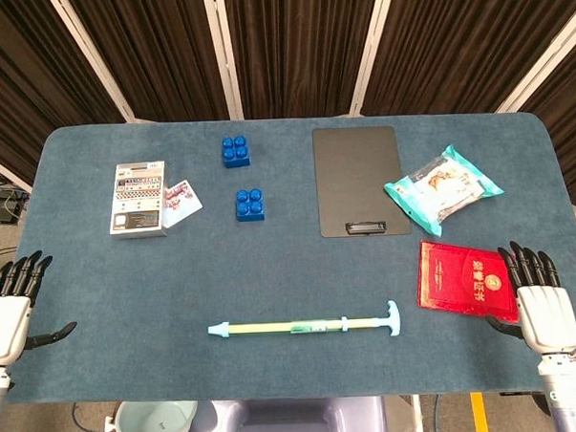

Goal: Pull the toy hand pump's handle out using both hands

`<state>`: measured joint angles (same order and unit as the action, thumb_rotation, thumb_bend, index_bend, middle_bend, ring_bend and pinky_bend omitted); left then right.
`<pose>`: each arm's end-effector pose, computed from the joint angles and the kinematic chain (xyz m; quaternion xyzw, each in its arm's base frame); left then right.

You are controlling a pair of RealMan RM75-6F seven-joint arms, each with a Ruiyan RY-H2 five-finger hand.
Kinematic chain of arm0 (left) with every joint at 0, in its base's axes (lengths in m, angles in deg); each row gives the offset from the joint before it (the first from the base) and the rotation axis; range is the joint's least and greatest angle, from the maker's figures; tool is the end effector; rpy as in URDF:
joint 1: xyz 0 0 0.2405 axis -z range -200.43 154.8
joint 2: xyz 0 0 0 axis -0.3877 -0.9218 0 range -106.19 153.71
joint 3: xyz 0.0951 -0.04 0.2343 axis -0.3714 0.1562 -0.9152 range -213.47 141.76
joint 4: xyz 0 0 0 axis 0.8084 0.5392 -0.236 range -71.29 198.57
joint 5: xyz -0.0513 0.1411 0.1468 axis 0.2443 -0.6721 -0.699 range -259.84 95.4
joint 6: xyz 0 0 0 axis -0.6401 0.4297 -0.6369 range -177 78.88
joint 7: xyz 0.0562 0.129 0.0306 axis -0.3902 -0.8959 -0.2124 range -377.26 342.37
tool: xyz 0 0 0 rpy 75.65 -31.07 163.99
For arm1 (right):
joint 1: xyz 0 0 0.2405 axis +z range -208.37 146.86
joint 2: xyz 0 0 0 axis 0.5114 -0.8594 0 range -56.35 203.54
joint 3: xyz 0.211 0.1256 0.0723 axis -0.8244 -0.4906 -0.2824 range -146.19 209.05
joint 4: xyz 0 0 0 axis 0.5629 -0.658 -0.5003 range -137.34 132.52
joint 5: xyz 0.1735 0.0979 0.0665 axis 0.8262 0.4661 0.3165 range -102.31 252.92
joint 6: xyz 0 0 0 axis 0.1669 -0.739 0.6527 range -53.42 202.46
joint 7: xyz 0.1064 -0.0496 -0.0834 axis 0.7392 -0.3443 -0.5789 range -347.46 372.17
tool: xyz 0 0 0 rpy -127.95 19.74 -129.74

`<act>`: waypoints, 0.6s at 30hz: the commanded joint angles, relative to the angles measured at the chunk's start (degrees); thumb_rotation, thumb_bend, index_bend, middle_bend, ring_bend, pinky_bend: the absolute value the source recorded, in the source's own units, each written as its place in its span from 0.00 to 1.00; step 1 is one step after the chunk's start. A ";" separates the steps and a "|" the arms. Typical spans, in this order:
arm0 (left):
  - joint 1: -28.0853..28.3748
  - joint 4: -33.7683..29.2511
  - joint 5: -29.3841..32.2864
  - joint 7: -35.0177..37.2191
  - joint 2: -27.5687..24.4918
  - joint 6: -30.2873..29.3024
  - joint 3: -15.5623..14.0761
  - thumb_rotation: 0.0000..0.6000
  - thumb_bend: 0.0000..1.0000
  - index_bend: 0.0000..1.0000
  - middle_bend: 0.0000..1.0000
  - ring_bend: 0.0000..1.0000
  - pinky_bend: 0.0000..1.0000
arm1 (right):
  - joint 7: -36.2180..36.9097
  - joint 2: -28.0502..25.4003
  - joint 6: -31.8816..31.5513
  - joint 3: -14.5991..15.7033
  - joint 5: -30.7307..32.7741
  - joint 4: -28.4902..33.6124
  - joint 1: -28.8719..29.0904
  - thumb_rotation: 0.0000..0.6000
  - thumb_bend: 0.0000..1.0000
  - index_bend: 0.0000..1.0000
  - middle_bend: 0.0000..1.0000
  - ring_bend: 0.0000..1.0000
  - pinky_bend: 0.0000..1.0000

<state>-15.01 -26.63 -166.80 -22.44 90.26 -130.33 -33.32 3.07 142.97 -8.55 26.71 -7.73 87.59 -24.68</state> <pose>-0.3123 0.1960 0.1408 -0.6259 -0.3735 -0.3551 0.5853 -0.3127 -0.1943 0.1357 0.6044 -0.3631 0.3526 0.6153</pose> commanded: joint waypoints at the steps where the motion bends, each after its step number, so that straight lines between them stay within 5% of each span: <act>1: 0.41 -0.14 0.68 -0.66 0.23 0.89 0.09 1.00 0.10 0.05 0.00 0.02 0.00 | -0.03 0.06 -0.02 0.00 -0.06 -0.05 0.03 1.00 0.00 0.01 0.00 0.00 0.00; 18: 5.89 0.03 -3.80 -3.41 7.22 4.57 0.78 1.00 0.11 0.41 0.07 0.04 0.00 | 5.03 -2.60 -0.06 -1.33 1.70 1.18 -0.36 1.00 0.00 0.01 0.00 0.00 0.00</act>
<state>-10.38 -25.59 -170.81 -24.23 96.39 -127.08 -33.03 7.17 140.98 -8.56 25.85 -6.57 88.63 -24.94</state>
